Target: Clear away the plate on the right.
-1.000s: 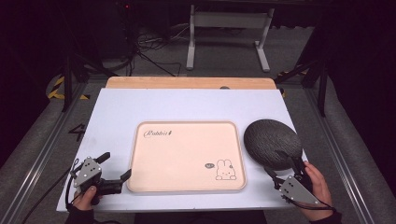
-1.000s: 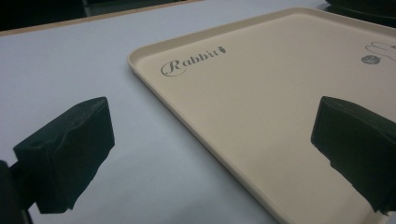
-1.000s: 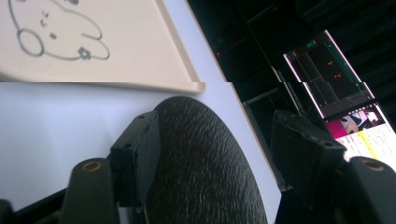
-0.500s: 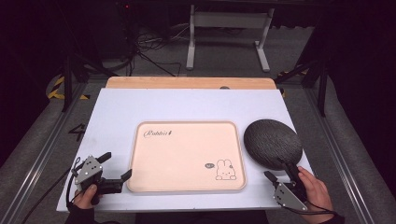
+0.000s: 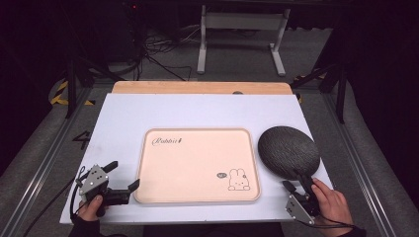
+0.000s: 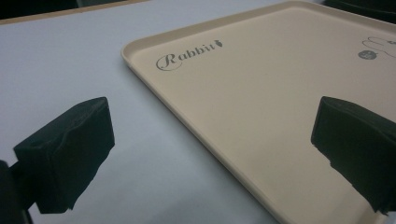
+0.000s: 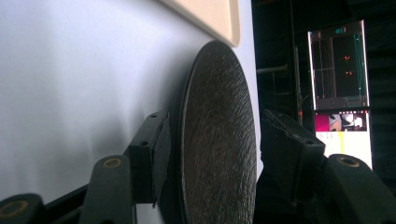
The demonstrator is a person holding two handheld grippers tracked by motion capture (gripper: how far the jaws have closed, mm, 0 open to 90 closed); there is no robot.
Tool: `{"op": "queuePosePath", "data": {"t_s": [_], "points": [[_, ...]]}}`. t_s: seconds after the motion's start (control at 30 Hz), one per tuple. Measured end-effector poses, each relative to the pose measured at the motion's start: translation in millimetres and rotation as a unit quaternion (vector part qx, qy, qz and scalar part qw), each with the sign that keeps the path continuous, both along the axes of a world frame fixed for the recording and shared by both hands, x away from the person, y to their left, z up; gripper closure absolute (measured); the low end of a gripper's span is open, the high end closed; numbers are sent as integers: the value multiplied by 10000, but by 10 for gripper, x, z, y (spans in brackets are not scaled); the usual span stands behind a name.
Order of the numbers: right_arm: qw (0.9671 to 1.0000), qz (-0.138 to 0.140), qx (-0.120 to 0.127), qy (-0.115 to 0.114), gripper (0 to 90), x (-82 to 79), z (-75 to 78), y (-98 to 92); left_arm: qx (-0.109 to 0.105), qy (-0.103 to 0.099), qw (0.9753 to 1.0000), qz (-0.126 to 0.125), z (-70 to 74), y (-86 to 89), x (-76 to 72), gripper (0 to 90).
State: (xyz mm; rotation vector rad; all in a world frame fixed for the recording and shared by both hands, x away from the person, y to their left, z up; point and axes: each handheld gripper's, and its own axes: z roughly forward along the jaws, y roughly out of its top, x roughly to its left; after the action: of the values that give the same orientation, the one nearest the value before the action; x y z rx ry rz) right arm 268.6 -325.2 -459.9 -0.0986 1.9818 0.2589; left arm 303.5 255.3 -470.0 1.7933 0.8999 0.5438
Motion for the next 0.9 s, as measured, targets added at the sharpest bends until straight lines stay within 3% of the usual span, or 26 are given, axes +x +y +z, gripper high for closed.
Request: {"op": "queuePosePath", "data": {"t_s": [0.07,0.17,0.2,0.53,0.9], "points": [[10000,-16,-31,12,447,1,-9,3,1,1,10000,-1,0,0,0,4],[9987,-135,-462,-137,468,9,-44,30,7,-7,10000,-11,0,0,3,4],[9985,-184,-498,-145,472,10,-56,38,-9,-5,10000,-6,-1,-3,3,4],[9965,-468,-689,-30,503,117,-145,6,10,-17,10000,-21,0,-3,1,4],[9943,-535,-910,-160,550,200,-181,-1,6,-8,10000,-8,-1,-6,2,4]]}}
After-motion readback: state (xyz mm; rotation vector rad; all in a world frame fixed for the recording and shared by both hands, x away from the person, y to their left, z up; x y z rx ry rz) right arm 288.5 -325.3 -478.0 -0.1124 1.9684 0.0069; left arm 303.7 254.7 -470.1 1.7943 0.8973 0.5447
